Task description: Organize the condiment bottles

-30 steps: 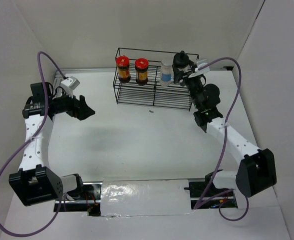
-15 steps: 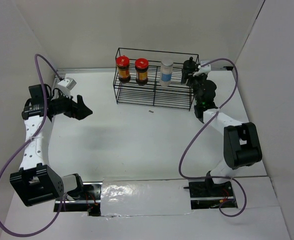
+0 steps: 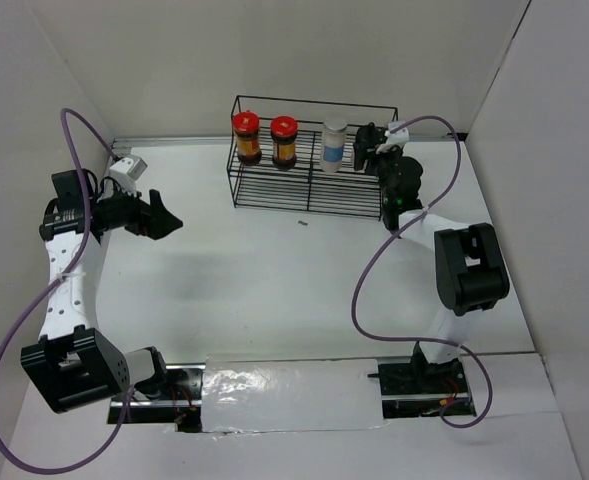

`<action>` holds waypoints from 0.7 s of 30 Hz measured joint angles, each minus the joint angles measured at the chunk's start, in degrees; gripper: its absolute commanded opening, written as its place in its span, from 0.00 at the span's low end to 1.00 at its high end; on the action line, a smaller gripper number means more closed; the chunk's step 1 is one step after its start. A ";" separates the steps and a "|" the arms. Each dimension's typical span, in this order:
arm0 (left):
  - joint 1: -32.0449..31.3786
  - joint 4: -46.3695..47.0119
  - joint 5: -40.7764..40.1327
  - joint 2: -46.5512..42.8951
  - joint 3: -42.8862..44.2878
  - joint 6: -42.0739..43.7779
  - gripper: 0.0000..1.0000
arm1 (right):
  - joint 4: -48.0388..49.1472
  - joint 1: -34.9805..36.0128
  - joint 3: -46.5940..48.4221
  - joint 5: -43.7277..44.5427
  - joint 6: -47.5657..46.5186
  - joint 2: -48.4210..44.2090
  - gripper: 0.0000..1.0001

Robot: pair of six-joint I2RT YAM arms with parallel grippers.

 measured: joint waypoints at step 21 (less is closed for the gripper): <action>0.48 -0.02 2.01 0.00 0.00 0.20 0.99 | -2.38 -0.20 0.59 2.03 -1.11 -5.73 1.00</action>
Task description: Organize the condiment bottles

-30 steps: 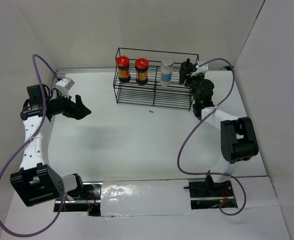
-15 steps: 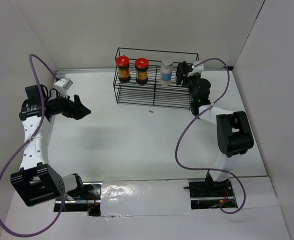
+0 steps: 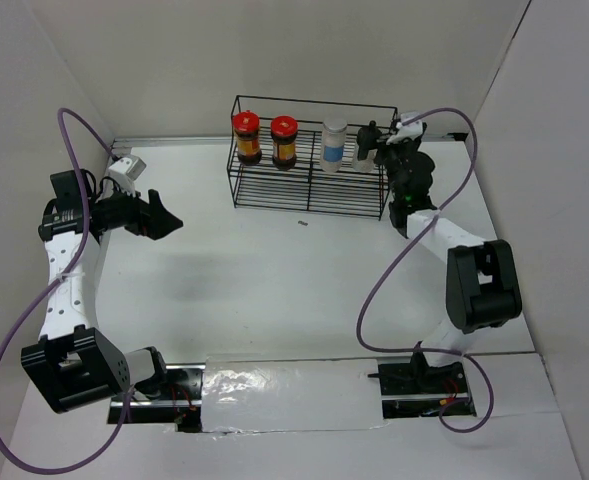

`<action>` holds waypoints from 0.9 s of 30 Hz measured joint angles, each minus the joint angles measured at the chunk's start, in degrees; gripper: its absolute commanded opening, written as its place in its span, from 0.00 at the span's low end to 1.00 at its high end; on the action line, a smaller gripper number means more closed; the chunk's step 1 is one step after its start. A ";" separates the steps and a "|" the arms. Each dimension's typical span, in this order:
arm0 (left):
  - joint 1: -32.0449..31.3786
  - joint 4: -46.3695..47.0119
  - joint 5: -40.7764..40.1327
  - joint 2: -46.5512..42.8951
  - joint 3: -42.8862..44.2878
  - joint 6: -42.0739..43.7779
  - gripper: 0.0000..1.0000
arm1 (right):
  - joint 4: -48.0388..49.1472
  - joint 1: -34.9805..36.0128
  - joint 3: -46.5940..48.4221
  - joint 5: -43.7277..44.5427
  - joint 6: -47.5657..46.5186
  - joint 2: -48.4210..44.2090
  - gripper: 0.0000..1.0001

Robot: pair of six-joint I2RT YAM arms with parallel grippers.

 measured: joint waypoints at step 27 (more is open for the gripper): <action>-0.37 4.28 -4.02 -2.19 -6.40 -5.46 0.99 | -55.82 -18.75 -2.73 20.63 22.36 -21.11 1.00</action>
